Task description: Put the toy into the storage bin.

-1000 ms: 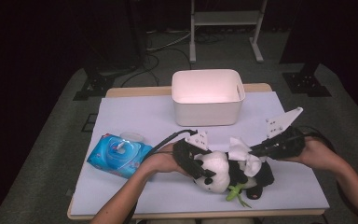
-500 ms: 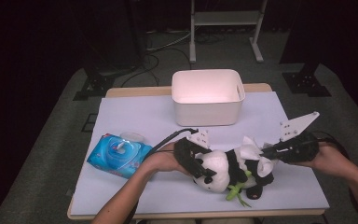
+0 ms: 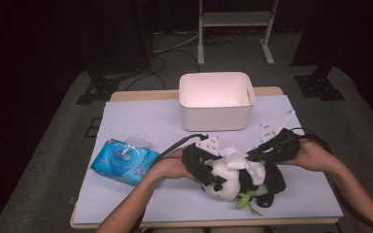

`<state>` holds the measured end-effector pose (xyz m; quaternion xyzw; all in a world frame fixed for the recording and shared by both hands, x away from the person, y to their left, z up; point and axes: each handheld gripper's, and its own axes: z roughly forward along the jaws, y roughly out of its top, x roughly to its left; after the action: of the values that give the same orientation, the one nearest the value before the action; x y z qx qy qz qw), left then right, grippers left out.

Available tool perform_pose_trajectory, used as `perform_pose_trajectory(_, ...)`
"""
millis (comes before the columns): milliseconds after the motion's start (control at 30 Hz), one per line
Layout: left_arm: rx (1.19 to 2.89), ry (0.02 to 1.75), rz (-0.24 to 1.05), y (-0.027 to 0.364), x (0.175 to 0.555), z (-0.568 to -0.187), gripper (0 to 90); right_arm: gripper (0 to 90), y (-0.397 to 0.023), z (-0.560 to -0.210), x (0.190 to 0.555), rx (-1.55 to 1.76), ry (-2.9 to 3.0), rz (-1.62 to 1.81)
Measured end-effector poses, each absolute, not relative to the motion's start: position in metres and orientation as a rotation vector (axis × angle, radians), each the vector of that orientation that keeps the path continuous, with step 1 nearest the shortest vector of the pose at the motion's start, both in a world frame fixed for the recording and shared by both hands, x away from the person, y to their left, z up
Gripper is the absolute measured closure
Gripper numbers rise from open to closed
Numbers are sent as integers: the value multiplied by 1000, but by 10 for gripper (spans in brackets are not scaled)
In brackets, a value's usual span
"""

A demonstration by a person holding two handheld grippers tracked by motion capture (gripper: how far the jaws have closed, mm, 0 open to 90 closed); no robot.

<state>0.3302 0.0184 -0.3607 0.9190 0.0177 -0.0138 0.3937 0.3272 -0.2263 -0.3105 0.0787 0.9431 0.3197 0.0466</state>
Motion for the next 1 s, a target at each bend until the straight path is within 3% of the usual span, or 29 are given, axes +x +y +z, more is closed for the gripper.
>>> perform_pose_trajectory(633,2306,62,-38,18,331,-362,287,824,-154,-314,329,29,2967,1001)
perform_pose_trajectory(1000,2309,71,-58,21,331,-363,287,824,-204,-313,337,196,2950,908)
